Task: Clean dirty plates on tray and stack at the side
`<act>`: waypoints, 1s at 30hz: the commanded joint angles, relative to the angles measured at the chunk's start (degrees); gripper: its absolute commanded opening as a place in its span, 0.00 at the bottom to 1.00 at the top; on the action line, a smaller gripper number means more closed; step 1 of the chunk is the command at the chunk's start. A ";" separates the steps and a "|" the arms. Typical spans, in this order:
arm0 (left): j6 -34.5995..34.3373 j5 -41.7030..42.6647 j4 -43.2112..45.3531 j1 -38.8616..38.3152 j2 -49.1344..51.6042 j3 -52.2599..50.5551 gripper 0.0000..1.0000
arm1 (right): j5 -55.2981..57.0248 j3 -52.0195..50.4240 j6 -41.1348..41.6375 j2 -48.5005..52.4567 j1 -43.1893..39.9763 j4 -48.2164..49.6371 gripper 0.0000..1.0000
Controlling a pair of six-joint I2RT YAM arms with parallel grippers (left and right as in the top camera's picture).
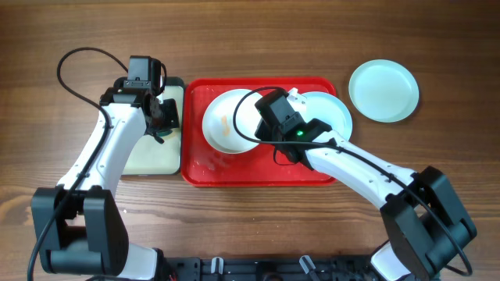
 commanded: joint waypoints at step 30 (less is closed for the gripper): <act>-0.59 -0.55 0.13 -0.26 -0.52 0.76 0.04 | -16.94 20.85 -52.72 0.00 -13.79 -11.74 0.55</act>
